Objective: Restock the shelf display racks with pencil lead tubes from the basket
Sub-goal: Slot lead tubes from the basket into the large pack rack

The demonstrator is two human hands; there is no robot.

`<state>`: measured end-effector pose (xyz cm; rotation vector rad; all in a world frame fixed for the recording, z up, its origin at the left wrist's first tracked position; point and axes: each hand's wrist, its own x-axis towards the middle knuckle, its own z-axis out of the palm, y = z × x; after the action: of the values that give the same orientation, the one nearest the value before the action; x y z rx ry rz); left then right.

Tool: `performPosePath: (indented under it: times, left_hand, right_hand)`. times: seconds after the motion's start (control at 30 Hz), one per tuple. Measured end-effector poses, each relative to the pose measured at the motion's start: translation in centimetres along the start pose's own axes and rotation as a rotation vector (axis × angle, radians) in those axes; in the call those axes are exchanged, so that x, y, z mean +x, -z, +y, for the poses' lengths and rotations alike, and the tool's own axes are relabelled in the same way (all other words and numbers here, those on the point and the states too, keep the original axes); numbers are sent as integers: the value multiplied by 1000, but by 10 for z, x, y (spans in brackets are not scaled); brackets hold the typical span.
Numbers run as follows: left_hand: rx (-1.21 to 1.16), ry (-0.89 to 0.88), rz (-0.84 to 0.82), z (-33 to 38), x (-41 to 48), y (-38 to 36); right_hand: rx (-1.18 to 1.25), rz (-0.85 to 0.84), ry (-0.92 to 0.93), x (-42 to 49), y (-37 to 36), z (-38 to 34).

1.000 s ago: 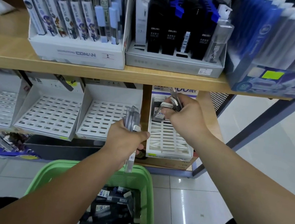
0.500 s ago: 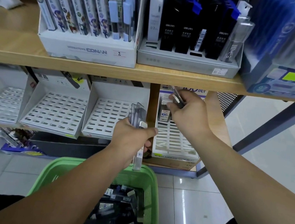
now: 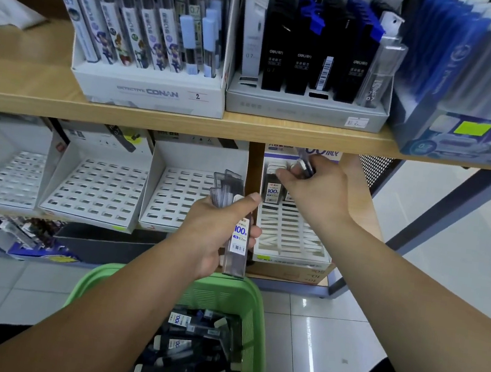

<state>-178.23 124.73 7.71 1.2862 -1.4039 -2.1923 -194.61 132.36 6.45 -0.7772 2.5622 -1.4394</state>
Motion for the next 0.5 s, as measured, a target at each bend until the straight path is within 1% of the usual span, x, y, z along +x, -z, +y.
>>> performPosePath:
  times: [0.07, 0.1, 0.13, 0.23, 0.3, 0.4, 0.5]
  left_hand:
    - [-7, -14, 35, 0, -2, 2]
    - [1, -13, 47, 2, -4, 2]
    - [7, -11, 55, 3, -3, 3]
    - [6, -7, 82, 5, 0, 1]
    - [17, 11, 92, 7, 2, -1]
    - [40, -3, 73, 6, 0, -10]
    - [105, -74, 97, 1, -5, -24]
  right_hand:
    - [76, 10, -58, 0, 2, -9]
    - [133, -18, -84, -1, 5, -13]
    - [190, -88, -110, -5, 9, -18]
    - [302, -447, -204, -23, 21, -28]
    - [326, -571, -248, -32, 25, -27]
    - [453, -601, -298, -35, 29, -21]
    - [556, -634, -283, -36, 36, -20]
